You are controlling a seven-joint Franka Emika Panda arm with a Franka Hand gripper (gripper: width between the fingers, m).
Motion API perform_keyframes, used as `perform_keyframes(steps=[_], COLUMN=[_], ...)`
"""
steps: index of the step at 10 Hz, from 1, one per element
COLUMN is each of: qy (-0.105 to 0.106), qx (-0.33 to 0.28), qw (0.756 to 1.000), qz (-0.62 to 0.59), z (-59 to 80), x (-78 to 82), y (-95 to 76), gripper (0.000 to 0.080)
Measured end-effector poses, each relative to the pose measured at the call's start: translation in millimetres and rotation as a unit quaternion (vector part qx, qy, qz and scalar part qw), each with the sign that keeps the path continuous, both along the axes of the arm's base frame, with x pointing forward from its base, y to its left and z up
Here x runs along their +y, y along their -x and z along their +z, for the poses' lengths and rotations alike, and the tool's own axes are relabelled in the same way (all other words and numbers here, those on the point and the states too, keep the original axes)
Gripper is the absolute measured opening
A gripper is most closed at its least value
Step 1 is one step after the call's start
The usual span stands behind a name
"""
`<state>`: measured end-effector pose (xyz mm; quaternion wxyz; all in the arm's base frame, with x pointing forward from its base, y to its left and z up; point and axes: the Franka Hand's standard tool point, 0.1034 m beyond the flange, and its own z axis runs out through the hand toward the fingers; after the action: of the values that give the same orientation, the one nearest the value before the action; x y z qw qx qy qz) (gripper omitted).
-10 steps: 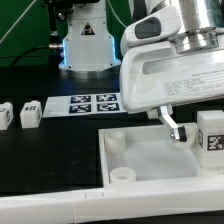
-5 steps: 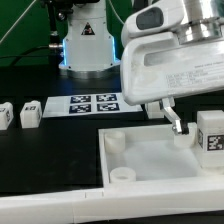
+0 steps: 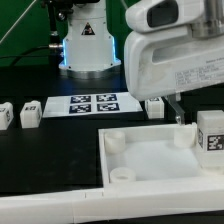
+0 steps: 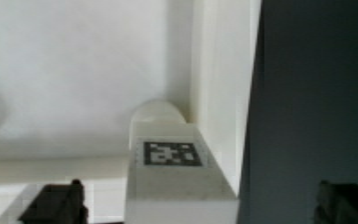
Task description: Assemble one leg
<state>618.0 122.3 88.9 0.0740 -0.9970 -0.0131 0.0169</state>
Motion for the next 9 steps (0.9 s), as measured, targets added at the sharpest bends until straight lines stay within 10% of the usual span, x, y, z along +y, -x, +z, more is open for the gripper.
perform_keyframes(steps=[8, 9], qy=[0.003, 0.004], qx=[0.018, 0.02], qw=[1.0, 0.999], qz=[-0.011, -0.026], z=[-7.4, -7.4], x=[-0.2, -0.2], y=[-7.7, -7.6], gripper=[0.0649, 0.0526])
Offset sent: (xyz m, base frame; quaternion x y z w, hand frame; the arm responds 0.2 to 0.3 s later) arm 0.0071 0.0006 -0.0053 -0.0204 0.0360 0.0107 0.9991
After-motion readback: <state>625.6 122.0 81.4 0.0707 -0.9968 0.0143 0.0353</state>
